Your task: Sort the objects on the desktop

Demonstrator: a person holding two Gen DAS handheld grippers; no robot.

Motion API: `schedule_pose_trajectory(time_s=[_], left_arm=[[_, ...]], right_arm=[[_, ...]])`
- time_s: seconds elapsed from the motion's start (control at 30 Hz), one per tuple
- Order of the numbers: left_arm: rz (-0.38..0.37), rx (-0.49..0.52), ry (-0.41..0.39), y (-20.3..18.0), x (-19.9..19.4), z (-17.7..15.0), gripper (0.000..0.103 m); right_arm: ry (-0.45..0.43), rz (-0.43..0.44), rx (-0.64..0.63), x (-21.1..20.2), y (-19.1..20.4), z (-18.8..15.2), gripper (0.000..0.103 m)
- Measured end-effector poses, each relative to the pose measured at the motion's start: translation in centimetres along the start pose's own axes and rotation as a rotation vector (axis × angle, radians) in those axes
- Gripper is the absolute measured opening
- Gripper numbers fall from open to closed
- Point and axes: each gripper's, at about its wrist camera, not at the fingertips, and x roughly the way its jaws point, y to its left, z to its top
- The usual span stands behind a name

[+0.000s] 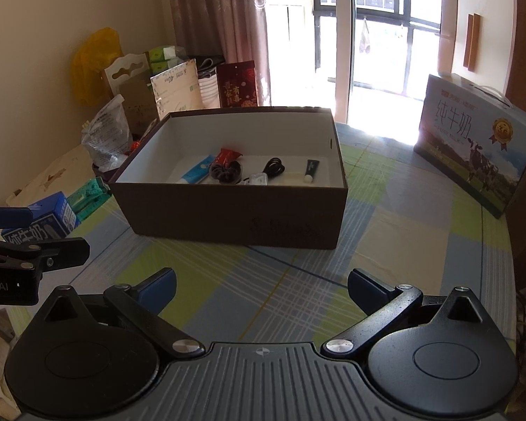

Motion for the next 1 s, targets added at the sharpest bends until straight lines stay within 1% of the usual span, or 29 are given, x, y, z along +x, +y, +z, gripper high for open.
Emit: schedule_pose_trajectory(time_s=[0.27, 0.6, 1.0], left_arm=[[0.008, 0.012, 0.008, -0.3, -0.2, -0.5, 0.095], [0.011, 0.022, 0.012, -0.4, -0.1, -0.8, 0.096], [0.022, 0.021, 0.026, -0.3, 0.2, -1.5, 0.096]], right_arm=[[0.000, -0.001, -0.008, -0.3, 0.2, -0.8, 0.101], [-0.045, -0.012, -0.005, -0.9, 0.2, -1.5, 0.101], [-0.021, -0.009, -0.005, -0.5, 0.3, -2.6, 0.101]])
